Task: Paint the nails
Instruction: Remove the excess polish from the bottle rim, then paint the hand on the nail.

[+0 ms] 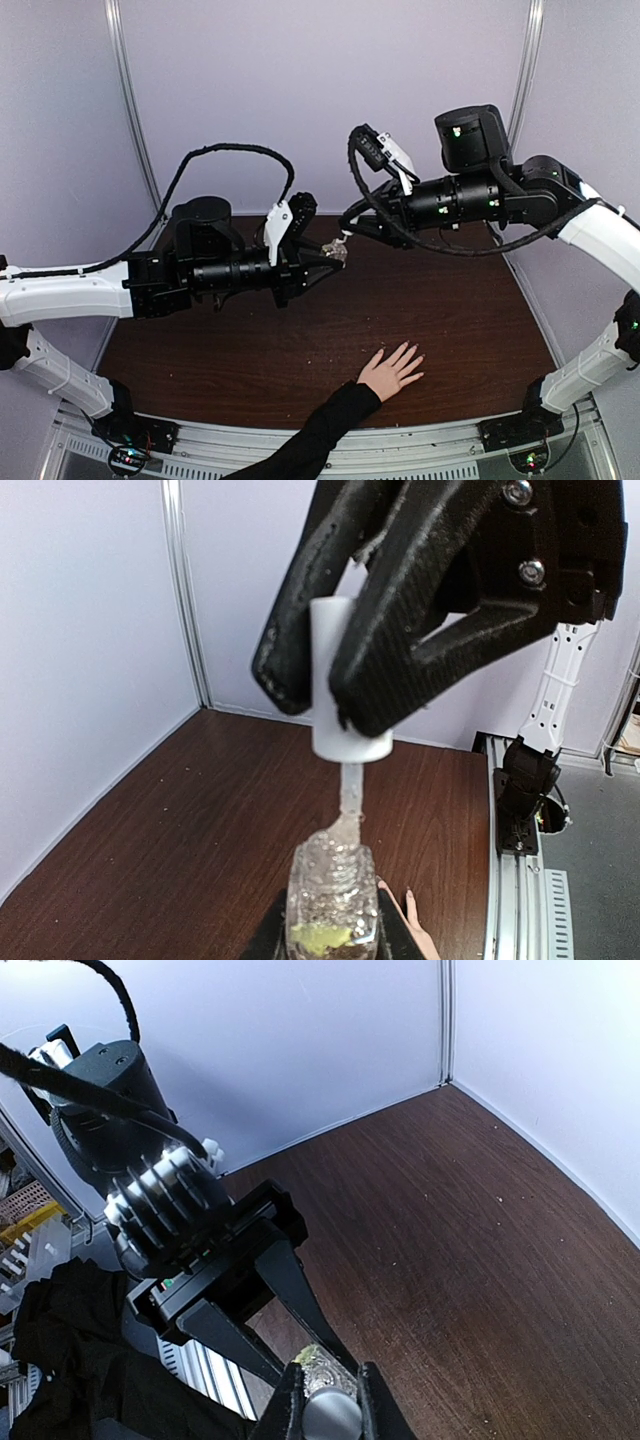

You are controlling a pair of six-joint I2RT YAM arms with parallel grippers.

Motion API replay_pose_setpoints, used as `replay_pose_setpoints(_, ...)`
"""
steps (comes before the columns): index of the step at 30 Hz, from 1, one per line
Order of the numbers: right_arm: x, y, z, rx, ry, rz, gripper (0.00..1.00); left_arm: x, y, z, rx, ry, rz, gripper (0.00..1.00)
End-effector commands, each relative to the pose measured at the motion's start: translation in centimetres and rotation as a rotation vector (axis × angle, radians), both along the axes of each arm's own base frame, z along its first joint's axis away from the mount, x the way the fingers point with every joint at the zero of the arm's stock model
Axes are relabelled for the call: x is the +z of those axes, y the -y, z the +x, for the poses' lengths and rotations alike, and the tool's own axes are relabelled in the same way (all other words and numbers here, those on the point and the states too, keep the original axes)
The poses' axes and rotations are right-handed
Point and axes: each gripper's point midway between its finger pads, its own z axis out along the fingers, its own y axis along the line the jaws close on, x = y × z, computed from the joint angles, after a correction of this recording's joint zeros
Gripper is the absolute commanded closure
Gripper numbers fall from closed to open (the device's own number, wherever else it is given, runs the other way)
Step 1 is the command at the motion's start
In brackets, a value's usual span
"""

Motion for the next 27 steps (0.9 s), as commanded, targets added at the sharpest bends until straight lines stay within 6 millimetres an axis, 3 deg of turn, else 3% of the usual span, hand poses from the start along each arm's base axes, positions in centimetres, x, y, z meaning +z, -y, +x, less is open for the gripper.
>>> replay_pose_setpoints(1,1.9,1.6,0.0,-0.038,0.052,0.025,1.00,2.8,-0.4,0.0,0.010,0.039,-0.080,1.00)
replay_pose_setpoints(9,3.5,2.6,0.3,-0.080,0.091,0.060,1.00,2.6,-0.5,0.1,0.016,0.036,-0.078,1.00)
replay_pose_setpoints(15,2.3,4.1,0.5,-0.130,0.080,0.040,1.00,2.4,-0.9,0.3,0.034,0.034,-0.076,1.00)
replay_pose_setpoints(19,0.4,5.2,0.9,-0.178,0.049,0.022,1.00,2.0,-1.1,0.4,0.043,0.025,-0.070,1.00)
replay_pose_setpoints(27,-6.5,7.9,1.5,-0.279,-0.064,0.000,1.00,0.6,-2.1,1.2,0.081,-0.019,-0.064,1.00)
